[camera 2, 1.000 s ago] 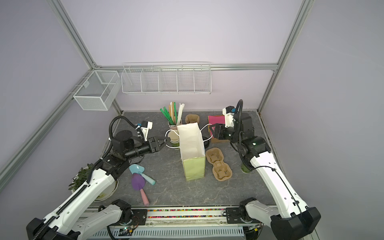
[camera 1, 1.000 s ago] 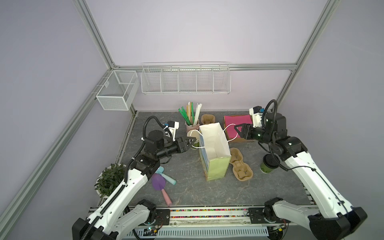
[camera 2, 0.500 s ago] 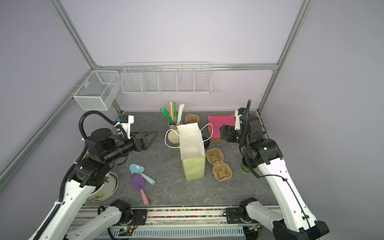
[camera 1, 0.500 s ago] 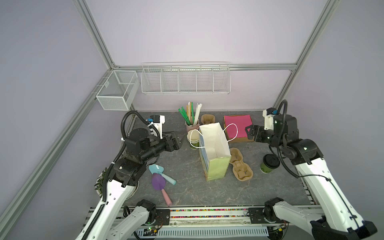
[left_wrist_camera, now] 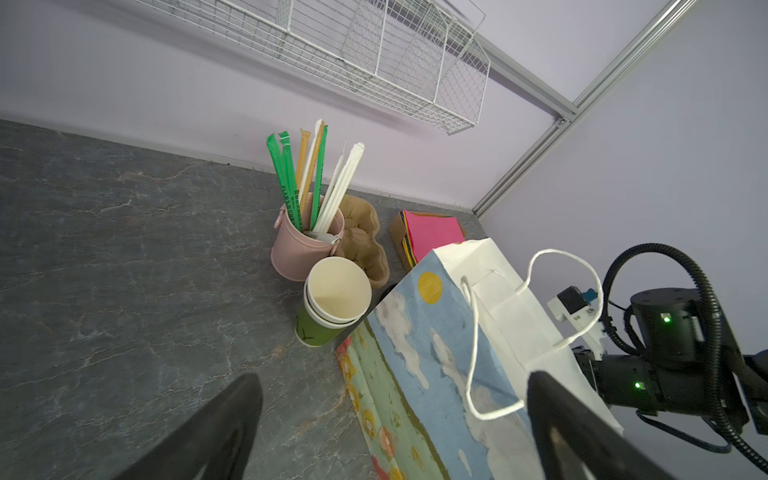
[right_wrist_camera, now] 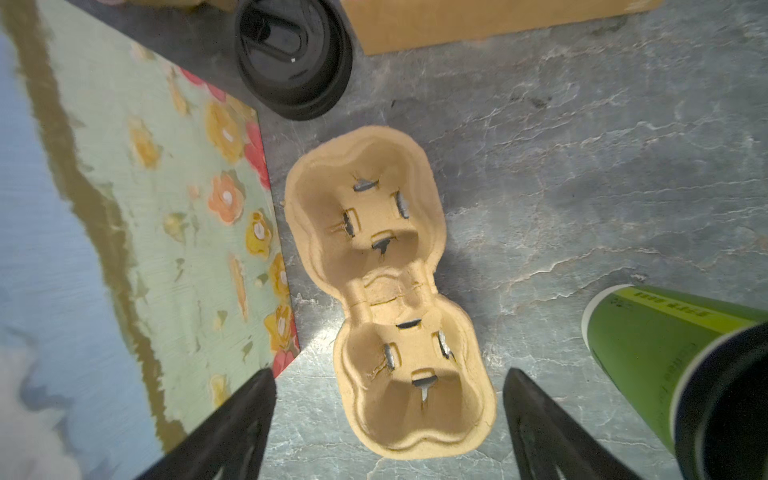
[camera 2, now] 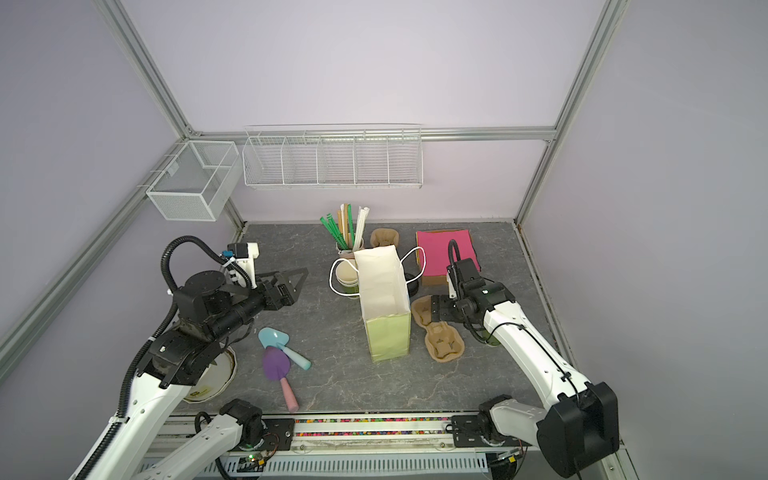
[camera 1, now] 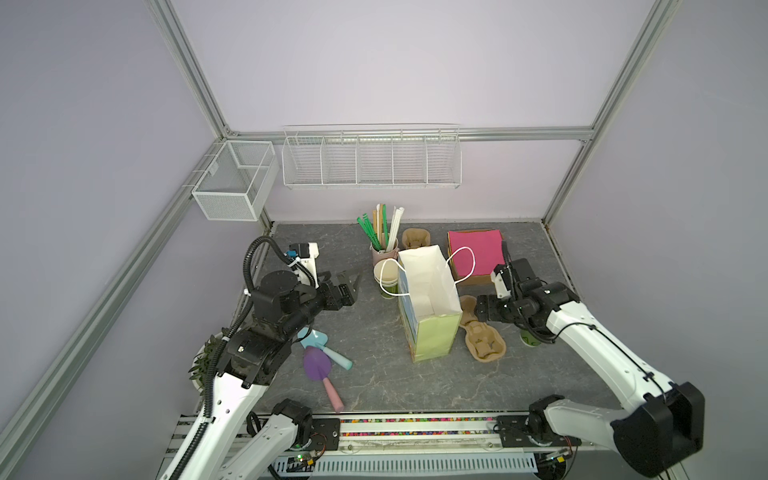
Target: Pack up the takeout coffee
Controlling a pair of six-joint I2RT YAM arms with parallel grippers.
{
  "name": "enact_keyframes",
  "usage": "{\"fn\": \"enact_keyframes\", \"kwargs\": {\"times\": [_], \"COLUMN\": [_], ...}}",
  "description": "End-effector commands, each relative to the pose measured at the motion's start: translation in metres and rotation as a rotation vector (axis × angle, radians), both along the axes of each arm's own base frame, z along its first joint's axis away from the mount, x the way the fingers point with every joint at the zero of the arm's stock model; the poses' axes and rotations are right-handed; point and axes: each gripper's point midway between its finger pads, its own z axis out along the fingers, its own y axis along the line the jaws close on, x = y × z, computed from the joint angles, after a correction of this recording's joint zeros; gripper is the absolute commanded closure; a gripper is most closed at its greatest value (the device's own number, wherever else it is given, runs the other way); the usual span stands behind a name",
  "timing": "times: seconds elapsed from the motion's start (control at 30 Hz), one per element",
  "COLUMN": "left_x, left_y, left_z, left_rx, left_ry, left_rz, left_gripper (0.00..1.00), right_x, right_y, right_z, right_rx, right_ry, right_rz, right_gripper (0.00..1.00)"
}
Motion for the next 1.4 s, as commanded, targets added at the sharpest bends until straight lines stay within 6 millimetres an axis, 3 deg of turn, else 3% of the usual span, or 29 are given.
{"fn": "enact_keyframes", "kwargs": {"times": [0.0,0.5,1.37], "left_x": [0.005,-0.002,-0.001], "left_y": [0.01,0.02,0.021], "left_z": [-0.001,0.0,-0.001], "left_rx": [0.033,0.047,0.063], "left_ry": [-0.032,-0.069,-0.075], "left_rz": [0.05,0.083,0.085], "left_gripper": [0.01,0.01,0.01], "right_x": [0.001,0.001,0.0], "right_y": [0.005,0.015,0.014], "right_z": [-0.013,-0.059,-0.086], "right_rx": [-0.066,-0.22,-0.251], "right_ry": [0.017,0.111,0.134], "right_rz": [0.055,0.116,0.141], "right_gripper": [0.12,0.12,0.12]}}
